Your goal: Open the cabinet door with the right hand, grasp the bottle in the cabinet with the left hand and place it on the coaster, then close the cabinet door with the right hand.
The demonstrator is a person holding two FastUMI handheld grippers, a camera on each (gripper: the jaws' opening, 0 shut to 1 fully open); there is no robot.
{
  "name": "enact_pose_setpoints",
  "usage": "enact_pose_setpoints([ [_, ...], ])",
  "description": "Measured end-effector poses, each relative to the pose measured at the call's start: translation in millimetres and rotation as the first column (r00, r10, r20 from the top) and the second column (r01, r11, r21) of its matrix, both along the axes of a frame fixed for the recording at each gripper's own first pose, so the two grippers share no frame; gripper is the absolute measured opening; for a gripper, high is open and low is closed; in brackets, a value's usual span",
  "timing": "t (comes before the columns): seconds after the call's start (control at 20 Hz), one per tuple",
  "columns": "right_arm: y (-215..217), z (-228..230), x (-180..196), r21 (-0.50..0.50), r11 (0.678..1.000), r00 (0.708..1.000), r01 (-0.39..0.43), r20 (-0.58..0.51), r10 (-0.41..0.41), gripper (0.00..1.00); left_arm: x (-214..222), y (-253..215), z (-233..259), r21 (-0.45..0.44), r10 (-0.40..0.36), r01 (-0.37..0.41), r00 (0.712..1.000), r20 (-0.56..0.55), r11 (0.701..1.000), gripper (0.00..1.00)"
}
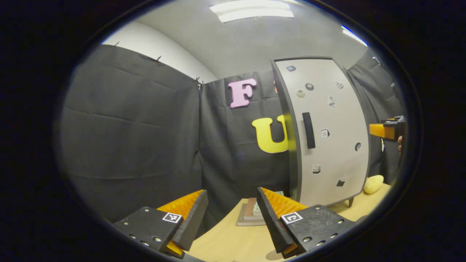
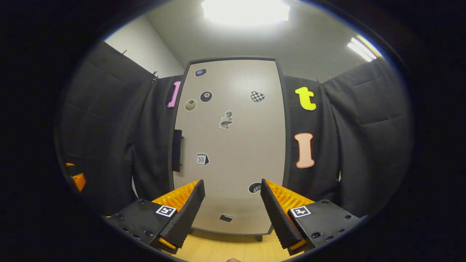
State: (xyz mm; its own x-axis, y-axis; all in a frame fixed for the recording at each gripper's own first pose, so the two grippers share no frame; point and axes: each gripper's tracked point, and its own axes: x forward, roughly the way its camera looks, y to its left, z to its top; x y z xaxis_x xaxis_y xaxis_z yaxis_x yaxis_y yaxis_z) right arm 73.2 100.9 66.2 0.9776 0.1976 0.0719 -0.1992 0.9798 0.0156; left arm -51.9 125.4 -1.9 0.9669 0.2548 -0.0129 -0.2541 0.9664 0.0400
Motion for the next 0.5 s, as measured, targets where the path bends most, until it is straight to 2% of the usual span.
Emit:
enact_pose_setpoints([
  [0.1,10.8,6.3,7.4,0.0,1.0,1.0,-0.017,-0.002,0.017,0.98,-6.0,13.3,-3.1,-0.001,0.026,-0.026,1.0,-0.005,1.0,0.83],
  [0.15,16.8,9.5,12.4,0.002,1.0,1.0,-0.025,-0.003,0.025,0.98,-10.5,20.3,-4.2,0.0,0.04,-0.04,0.999,-0.008,0.999,0.81],
  [0.25,29.9,14.5,20.8,0.005,0.999,0.999,-0.042,-0.009,0.042,0.98,-18.0,33.3,-6.4,0.007,0.065,-0.065,0.998,-0.012,0.998,0.83],
  [0.45,57.3,19.4,35.5,0.002,0.997,0.997,-0.073,-0.029,0.073,0.98,-31.0,55.3,-10.9,0.02,0.105,-0.104,0.994,-0.022,0.994,0.81],
  [0.5,63.6,20.7,38.7,0.002,0.997,0.997,-0.075,-0.033,0.075,0.98,-34.4,60.6,-12.2,0.021,0.114,-0.114,0.993,-0.024,0.993,0.83],
])
